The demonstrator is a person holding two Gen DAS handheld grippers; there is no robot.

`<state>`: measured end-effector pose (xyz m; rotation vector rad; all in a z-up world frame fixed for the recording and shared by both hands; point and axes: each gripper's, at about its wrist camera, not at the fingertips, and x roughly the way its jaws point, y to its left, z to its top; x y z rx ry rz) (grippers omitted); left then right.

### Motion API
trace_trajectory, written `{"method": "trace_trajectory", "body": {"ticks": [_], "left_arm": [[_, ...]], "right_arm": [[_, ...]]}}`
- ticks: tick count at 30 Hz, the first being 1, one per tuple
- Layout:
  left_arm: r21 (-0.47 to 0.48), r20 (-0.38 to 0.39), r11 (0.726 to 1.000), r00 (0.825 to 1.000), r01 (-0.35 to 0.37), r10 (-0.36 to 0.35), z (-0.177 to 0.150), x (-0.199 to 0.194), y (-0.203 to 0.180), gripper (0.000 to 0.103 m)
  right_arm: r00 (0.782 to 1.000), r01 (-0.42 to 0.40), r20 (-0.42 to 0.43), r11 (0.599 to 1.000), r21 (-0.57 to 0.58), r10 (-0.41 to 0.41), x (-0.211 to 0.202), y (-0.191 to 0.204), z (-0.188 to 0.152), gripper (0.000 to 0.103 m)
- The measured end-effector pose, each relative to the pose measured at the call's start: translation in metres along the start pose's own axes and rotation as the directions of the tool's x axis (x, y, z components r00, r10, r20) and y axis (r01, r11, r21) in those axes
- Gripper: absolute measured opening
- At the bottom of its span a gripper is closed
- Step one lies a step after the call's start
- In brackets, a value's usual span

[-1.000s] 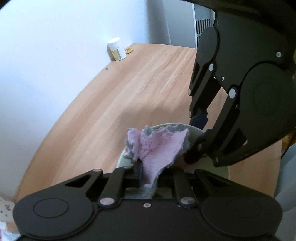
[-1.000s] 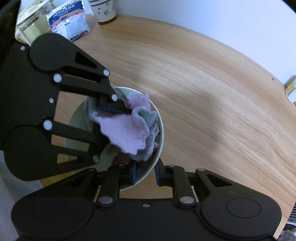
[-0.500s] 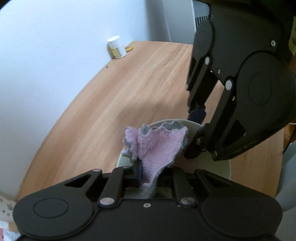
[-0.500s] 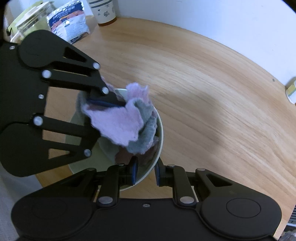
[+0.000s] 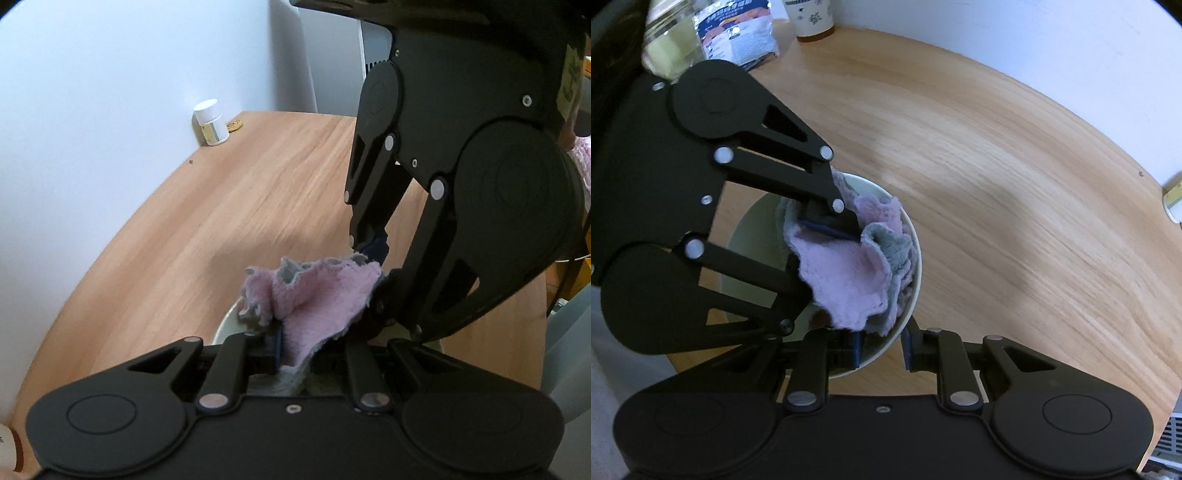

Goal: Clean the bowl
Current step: 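Wipe the bowl's inner bottom again with the cloth in the left gripper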

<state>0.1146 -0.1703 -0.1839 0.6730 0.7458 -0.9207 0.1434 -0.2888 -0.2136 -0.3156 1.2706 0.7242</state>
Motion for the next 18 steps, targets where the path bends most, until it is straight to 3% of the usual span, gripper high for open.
{"method": "trace_trajectory", "body": {"ticks": [3,8,11,18], "left_arm": [[-0.075,0.024,0.997,1.0,0.006,-0.004,0.003,-0.012,0.009,0.012],[-0.021,0.031,0.999,0.999,-0.042,0.042,0.005,-0.025,0.009,0.012],[-0.034,0.023,0.997,0.997,-0.067,0.068,0.005,-0.033,0.012,0.013],[-0.024,0.009,0.998,0.999,-0.053,0.053,0.003,-0.039,0.01,0.013]], "right_arm": [[1.0,0.003,0.0,1.0,-0.013,-0.003,-0.005,0.004,-0.003,0.023],[1.0,0.009,0.002,1.0,0.003,-0.009,-0.003,0.002,-0.002,0.023],[1.0,0.021,0.002,1.0,-0.023,-0.021,-0.003,0.006,-0.002,0.023],[1.0,0.014,0.009,0.999,-0.04,-0.014,0.0,0.008,-0.003,0.023]]}}
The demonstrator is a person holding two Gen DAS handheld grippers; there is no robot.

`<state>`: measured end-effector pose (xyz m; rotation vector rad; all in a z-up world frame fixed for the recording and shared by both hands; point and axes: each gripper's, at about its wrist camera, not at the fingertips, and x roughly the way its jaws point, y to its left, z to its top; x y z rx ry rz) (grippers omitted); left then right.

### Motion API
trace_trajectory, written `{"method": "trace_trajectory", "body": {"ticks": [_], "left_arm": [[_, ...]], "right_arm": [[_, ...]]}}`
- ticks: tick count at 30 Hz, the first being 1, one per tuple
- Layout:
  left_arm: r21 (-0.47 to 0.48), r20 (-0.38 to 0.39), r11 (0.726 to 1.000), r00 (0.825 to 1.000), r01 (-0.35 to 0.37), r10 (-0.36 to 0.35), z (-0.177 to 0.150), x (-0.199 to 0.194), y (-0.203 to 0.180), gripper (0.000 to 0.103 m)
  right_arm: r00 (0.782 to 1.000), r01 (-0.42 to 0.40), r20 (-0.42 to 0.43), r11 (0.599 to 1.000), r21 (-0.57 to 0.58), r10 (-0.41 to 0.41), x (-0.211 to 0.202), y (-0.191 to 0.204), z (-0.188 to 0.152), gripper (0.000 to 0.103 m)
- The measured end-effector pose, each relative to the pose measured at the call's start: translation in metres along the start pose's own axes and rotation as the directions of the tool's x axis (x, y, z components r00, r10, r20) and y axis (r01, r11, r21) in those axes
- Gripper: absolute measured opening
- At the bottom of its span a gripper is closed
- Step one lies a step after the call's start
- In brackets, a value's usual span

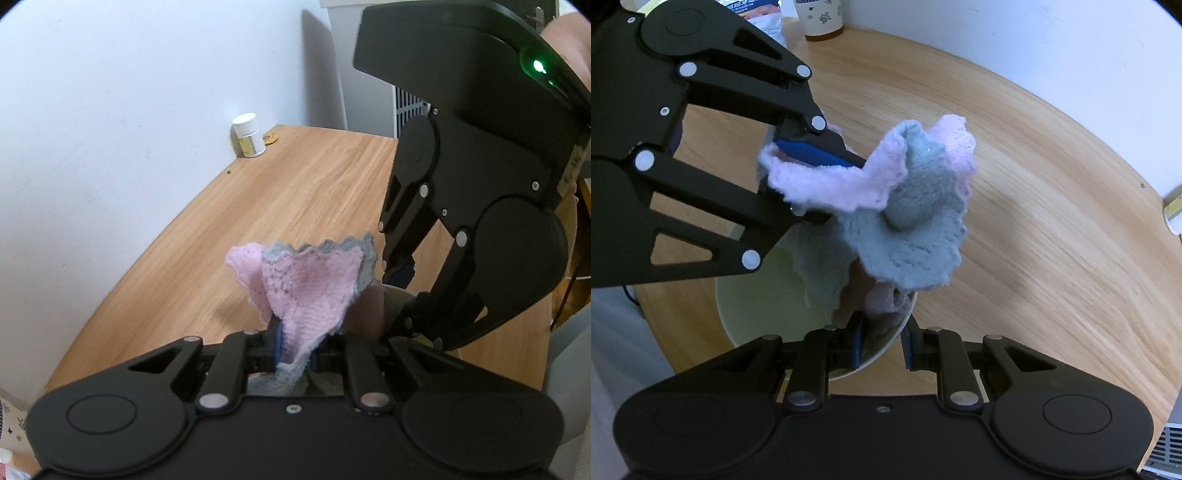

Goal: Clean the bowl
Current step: 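Wipe the bowl's inner bottom again with the cloth in the left gripper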

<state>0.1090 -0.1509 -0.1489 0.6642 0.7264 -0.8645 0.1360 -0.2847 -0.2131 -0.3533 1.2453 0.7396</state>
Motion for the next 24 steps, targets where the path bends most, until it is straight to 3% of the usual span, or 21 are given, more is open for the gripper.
{"method": "trace_trajectory", "body": {"ticks": [8,19,24], "left_arm": [[0.046,-0.06,0.997,0.997,0.054,-0.051,-0.012,0.001,-0.014,0.013],[0.036,-0.147,0.997,0.987,0.067,-0.061,-0.014,0.038,-0.011,0.013],[0.052,-0.177,0.997,0.983,0.053,-0.043,-0.013,0.037,-0.011,0.013]], "right_arm": [[1.0,-0.004,0.0,1.0,0.018,0.004,-0.001,0.001,-0.001,0.022],[1.0,0.006,-0.014,1.0,0.014,-0.006,0.0,0.009,0.0,0.022],[1.0,0.006,-0.02,1.0,0.014,-0.006,0.003,0.008,0.004,0.023]]}}
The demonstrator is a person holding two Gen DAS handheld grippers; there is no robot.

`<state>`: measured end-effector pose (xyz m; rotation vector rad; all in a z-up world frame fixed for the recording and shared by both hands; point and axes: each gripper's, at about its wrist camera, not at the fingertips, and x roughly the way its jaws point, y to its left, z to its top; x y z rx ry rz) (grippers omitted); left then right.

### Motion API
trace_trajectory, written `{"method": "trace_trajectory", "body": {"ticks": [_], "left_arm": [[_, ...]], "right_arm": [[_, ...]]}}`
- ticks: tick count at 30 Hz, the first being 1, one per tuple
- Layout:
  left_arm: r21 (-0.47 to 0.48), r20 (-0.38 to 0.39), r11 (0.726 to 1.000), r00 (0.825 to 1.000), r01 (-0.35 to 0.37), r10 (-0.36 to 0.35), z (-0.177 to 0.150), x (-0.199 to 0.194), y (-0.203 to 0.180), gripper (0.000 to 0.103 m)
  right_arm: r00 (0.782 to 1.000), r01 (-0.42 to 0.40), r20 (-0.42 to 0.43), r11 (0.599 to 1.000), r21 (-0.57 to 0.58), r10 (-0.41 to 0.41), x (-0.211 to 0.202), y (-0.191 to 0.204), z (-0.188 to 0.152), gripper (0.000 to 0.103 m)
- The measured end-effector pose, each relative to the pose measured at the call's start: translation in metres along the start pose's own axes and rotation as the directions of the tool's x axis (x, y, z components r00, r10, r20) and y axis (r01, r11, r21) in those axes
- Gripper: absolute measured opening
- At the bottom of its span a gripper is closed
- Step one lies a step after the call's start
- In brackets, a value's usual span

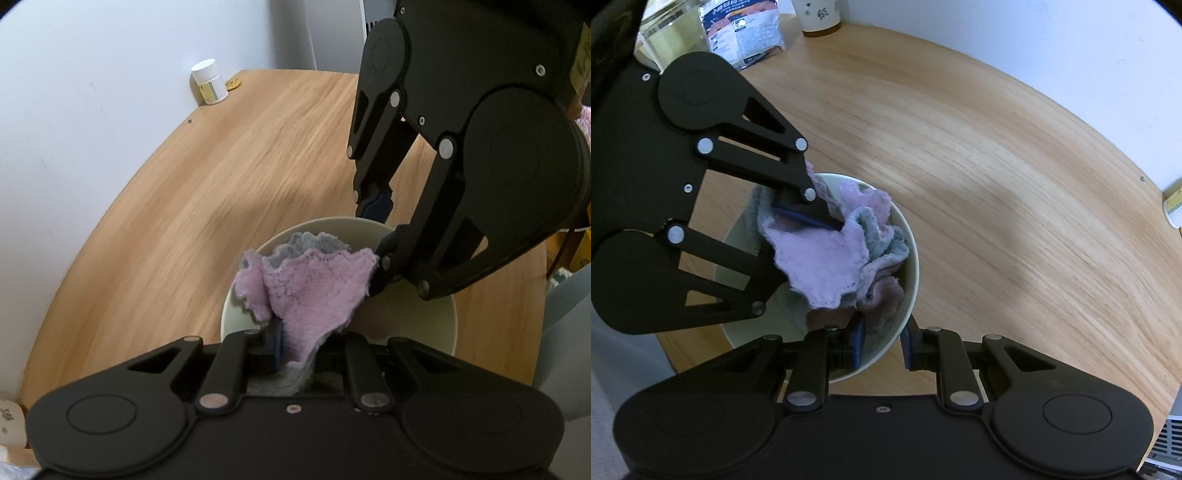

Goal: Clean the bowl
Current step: 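Wipe the bowl's inner bottom again with the cloth in the left gripper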

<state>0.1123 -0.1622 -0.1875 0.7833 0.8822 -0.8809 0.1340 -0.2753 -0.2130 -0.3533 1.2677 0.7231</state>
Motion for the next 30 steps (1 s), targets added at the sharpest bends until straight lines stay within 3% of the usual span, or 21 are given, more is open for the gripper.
{"method": "trace_trajectory", "body": {"ticks": [9,15,24,30], "left_arm": [[0.004,-0.056,1.0,0.998,-0.011,0.011,-0.003,-0.025,0.005,0.013],[-0.018,-0.091,1.0,0.995,0.025,-0.027,-0.004,-0.032,0.007,0.013],[-0.088,-0.112,0.985,0.981,0.148,-0.158,-0.003,-0.016,0.006,0.013],[-0.183,-0.094,0.941,0.948,0.283,-0.304,-0.001,-0.003,0.009,0.013]], "right_arm": [[1.0,-0.003,0.005,1.0,-0.012,0.003,-0.017,0.007,-0.005,0.022],[1.0,-0.014,0.002,0.999,-0.033,0.014,-0.018,0.012,-0.003,0.02],[1.0,-0.013,0.005,1.0,0.01,0.013,-0.021,0.012,-0.001,0.017],[0.999,-0.033,0.017,0.997,0.068,0.032,-0.011,0.003,0.005,0.014]]}}
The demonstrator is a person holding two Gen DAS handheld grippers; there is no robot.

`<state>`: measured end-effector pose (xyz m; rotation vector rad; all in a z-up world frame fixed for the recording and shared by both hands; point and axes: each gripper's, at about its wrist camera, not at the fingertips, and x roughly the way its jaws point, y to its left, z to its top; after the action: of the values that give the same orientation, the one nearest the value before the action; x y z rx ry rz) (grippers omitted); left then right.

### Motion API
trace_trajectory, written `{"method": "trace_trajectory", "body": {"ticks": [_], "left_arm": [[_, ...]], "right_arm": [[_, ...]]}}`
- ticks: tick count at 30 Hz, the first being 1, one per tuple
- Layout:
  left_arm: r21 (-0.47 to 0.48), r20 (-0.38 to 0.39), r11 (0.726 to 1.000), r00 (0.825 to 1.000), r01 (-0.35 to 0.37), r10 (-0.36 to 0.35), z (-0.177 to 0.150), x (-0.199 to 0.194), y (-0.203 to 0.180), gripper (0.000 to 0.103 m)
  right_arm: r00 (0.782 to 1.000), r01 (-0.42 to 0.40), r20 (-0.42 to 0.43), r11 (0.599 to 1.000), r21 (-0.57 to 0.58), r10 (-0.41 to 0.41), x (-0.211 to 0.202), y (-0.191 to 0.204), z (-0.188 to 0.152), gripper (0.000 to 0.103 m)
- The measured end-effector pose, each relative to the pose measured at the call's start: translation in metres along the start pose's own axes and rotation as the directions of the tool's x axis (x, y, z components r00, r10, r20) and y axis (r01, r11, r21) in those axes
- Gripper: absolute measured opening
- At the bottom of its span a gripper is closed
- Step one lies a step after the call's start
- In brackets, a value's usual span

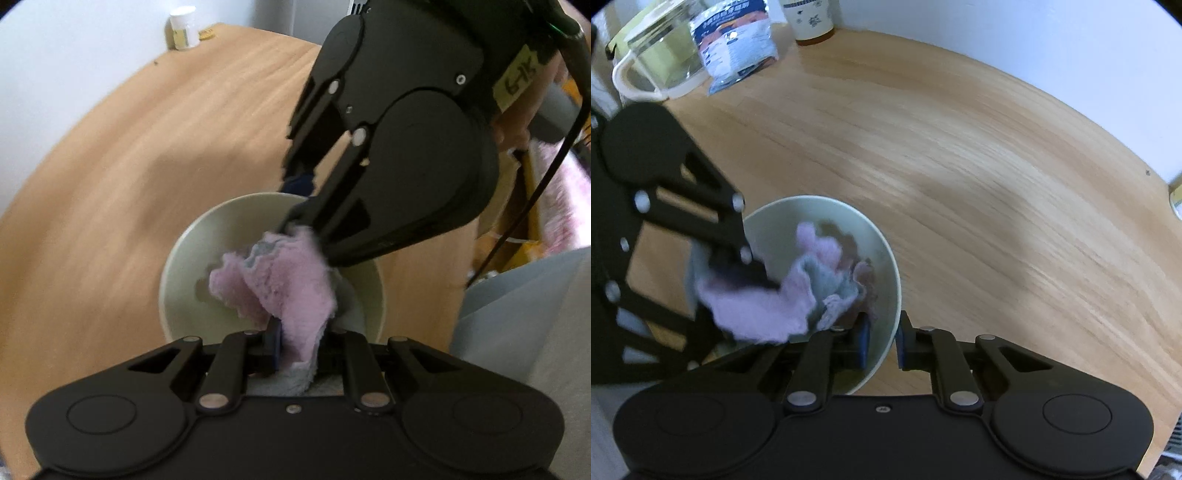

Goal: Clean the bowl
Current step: 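Wipe the bowl's inner bottom again with the cloth in the left gripper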

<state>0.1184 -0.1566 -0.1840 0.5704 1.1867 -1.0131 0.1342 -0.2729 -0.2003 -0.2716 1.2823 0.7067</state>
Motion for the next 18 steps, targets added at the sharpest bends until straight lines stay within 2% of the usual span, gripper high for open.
{"method": "trace_trajectory", "body": {"ticks": [5,9,13,18], "left_arm": [[-0.071,0.016,0.995,0.998,0.068,-0.067,0.005,0.011,0.007,0.013],[-0.124,0.053,0.988,0.995,0.088,-0.082,0.007,0.015,0.013,0.013],[-0.221,0.122,0.966,0.986,0.136,-0.111,0.003,0.017,0.02,0.012],[-0.289,0.174,0.939,0.975,0.187,-0.141,0.0,0.013,0.023,0.012]], "right_arm": [[1.0,-0.01,0.001,0.999,0.052,0.01,0.009,-0.003,0.005,0.014],[1.0,-0.014,-0.004,0.997,0.07,0.014,0.015,-0.007,0.008,0.014],[1.0,-0.011,-0.01,0.996,0.088,0.012,0.013,-0.009,0.008,0.015],[1.0,-0.008,-0.016,0.995,0.097,0.009,0.014,-0.011,0.01,0.016]]}}
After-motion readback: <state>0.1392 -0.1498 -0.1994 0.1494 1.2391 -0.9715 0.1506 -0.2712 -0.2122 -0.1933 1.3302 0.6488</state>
